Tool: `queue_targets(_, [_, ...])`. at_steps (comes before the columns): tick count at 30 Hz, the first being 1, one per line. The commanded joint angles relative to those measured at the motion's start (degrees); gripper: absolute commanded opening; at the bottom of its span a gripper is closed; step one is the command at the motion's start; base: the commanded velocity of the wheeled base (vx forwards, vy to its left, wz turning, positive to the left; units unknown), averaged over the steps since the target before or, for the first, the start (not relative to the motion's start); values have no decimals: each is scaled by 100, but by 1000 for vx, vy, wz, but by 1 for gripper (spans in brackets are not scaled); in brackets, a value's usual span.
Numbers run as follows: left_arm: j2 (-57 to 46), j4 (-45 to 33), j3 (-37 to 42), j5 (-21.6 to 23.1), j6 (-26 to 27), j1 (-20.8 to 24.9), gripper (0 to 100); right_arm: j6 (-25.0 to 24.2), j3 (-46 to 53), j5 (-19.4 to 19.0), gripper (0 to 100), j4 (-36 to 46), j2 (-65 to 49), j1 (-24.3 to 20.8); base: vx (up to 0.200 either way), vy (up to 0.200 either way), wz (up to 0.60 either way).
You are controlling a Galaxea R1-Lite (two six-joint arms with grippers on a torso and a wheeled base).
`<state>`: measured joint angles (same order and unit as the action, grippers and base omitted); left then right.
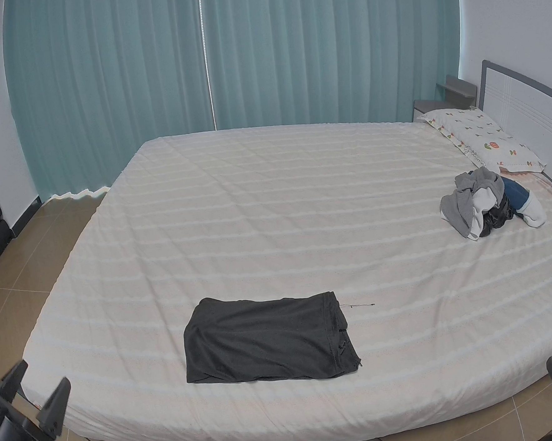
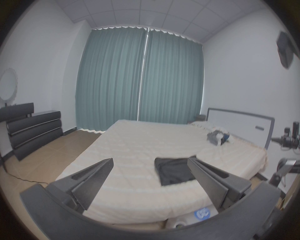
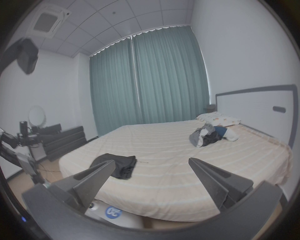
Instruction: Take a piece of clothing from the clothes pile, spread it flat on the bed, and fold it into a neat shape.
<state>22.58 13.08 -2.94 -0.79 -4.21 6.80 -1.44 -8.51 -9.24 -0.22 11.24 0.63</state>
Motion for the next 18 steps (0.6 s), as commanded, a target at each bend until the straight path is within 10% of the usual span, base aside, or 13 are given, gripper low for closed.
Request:
queue_targets(1, [-1818, -1009, 267, -598, 570, -39, 100, 434, 631, 1038, 100, 250, -1106, -28, 0, 0, 0])
queue_targets(9, [-1880, -1036, 267, -562, 588, -944, 100, 390, 543, 1109, 100, 461, -1010, 7, 0, 0, 0])
queue_targets(18, [-2258, -1027, 267, 967, 298, -671, 100, 47, 605, 757, 100, 294, -1115, -28, 0, 0, 0])
